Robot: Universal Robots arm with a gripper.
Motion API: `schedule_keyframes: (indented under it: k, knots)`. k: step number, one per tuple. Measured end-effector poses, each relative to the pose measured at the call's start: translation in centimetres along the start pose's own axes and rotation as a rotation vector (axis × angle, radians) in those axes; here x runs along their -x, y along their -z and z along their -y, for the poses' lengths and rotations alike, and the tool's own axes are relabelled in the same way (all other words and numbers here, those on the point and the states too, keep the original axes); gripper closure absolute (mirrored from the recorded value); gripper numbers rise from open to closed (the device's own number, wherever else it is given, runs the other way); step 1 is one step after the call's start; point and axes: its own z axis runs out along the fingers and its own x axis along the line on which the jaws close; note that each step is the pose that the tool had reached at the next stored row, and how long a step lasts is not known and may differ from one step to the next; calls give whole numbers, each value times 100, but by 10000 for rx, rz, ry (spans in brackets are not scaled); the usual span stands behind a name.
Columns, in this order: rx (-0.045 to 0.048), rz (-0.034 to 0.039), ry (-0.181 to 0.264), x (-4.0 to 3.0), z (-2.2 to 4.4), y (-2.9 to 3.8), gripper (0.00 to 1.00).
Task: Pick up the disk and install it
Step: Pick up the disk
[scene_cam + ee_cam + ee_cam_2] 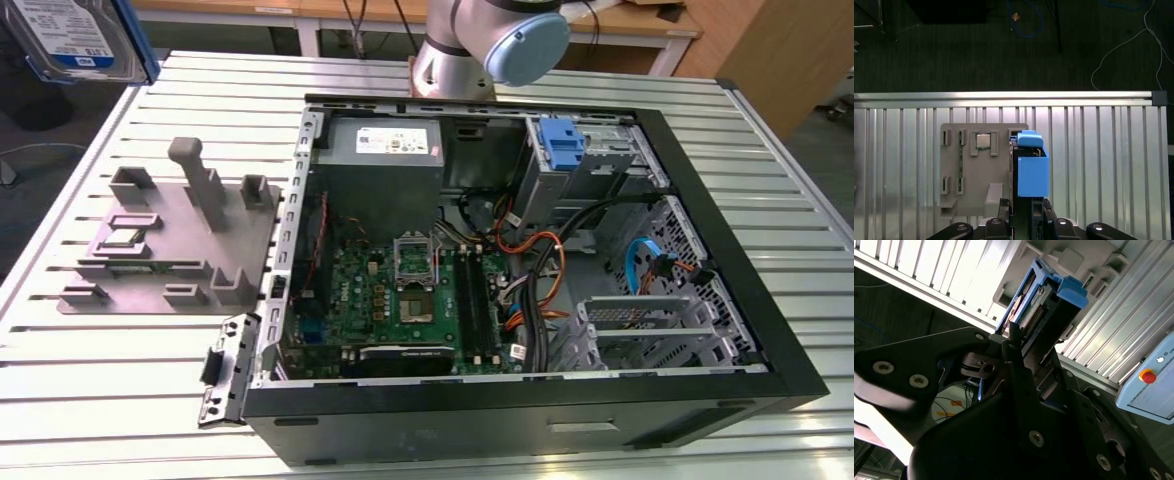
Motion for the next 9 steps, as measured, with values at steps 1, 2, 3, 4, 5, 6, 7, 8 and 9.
schedule_keyframes:
  k: [1,2,3,4,5,6,7,8,9]
  knots:
    - [0,0,0,0,0,0,65]
    - [0,0,0,0,0,0,65]
    - [0,0,0,0,0,1,65]
    - [0,0,0,0,0,1,65]
    - [0,0,0,0,0,1,65]
    - [0,0,0,0,0,2,65]
    - [2,-1,0,0,0,6,65]
    - [1,0,0,0,0,6,65]
    - [0,0,1,-6,1,6,65]
